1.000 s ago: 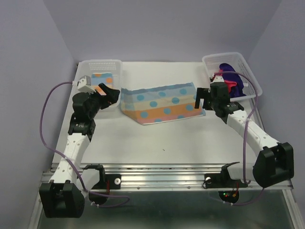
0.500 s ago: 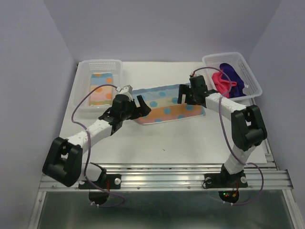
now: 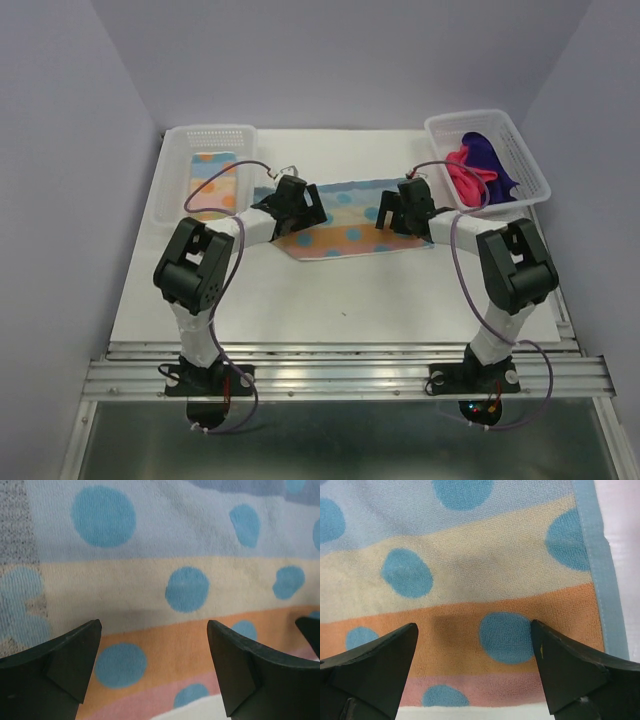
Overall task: Fold and stack the towels
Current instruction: Flatten out the crumpled towel
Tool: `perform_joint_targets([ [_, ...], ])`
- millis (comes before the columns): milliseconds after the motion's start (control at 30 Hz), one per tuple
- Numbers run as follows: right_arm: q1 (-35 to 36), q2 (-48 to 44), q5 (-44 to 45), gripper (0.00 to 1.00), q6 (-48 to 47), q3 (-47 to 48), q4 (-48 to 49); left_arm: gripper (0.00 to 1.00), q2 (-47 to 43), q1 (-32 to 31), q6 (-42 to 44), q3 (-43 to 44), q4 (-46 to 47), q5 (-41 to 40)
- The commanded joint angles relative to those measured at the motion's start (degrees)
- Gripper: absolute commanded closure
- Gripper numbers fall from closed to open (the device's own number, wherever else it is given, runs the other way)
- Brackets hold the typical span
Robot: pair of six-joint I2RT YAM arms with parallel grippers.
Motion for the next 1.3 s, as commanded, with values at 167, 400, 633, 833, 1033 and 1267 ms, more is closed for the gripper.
perform_joint_targets([
  [167, 7.77, -9.71, -4.14, 0.0, 12.86, -20.51, -3.42, 0.01, 17.51, 0.06, 4.88, 22.94, -8.48, -1.41],
  [400, 23.85, -14.9, -14.94, 0.0, 19.9, -25.72, 4.48, 0.01, 28.84, 0.06, 13.14, 44.2, -14.62, 2.28],
  [633, 27.91, -14.2, -15.91, 0.0, 15.68, -19.31, 8.08, 0.01, 26.77, 0.23, 20.97, 43.19, -10.61, 6.85],
  [833, 28.0, -19.8, -13.57, 0.0, 14.63, -17.73, 5.64, 0.01, 15.1, 0.23, 24.5, 33.71, -4.54, 11.25],
  [1033, 26.52, -29.48, 2.25, 0.0, 18.31, -17.72, -8.15, 0.01, -4.66, -0.64, 20.9, 13.71, 3.89, 11.95],
  [1267, 10.8, -39.68, 3.15, 0.0, 19.99, -21.24, -15.11, 0.01, -21.31, -10.89, 15.71, -6.37, 6.54, 5.81],
])
